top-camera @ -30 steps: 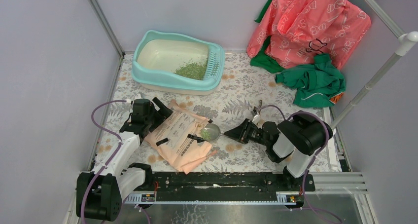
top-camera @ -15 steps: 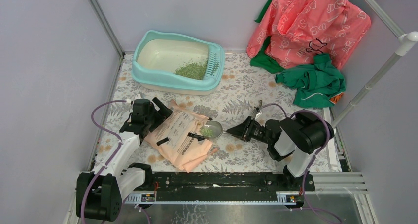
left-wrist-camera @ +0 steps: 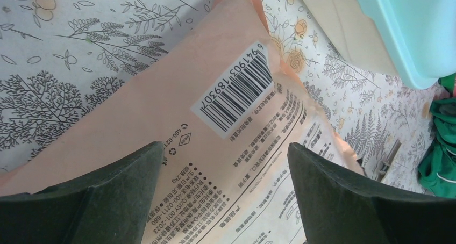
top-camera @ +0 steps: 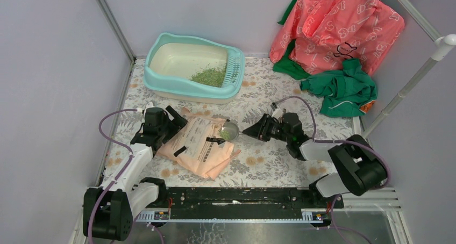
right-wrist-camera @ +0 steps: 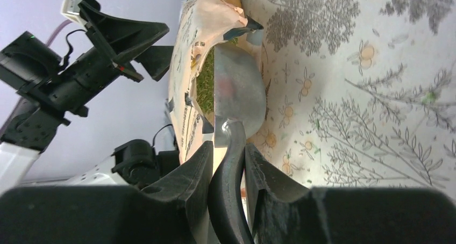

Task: Fill the litter box with clean litter
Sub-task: 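Scoop the cat litter from the cat litter bag, then pour the cat litter into the litter box.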

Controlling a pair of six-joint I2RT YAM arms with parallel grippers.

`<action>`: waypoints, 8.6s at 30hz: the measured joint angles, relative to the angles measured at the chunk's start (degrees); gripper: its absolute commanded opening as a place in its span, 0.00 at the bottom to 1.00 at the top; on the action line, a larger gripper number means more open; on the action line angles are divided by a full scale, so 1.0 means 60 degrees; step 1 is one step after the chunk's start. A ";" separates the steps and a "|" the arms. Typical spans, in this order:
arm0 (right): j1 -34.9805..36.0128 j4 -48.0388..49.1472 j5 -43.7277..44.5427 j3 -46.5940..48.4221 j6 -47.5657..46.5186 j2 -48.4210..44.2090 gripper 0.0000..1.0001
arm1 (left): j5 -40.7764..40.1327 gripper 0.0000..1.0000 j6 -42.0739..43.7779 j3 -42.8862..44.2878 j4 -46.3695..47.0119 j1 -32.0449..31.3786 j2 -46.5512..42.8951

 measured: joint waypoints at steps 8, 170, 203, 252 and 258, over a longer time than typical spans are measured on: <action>0.0561 -0.4204 0.0929 0.2149 -0.1461 -0.0466 0.00 | -0.0790 0.99 -0.0178 -0.0004 -0.0091 0.0000 -0.0127; -0.2058 0.5617 -0.2408 -0.3045 0.1945 0.1876 0.00 | -0.0678 0.92 -0.0634 -0.0251 -0.0266 0.0251 -0.0648; -0.2626 0.3260 -0.3417 -0.2667 0.2371 -0.0900 0.00 | -0.0255 0.91 -0.0878 -0.0106 -0.0175 0.0007 -0.0466; 0.0168 -1.2069 0.3544 1.8764 -0.4772 0.8772 0.00 | 0.0572 0.96 -0.0652 0.0022 -0.0102 0.0200 -0.0605; 0.1228 -1.1803 0.4962 1.6946 -0.6124 0.8011 0.00 | 0.0579 0.96 -0.0645 0.0018 -0.0091 0.0208 -0.0605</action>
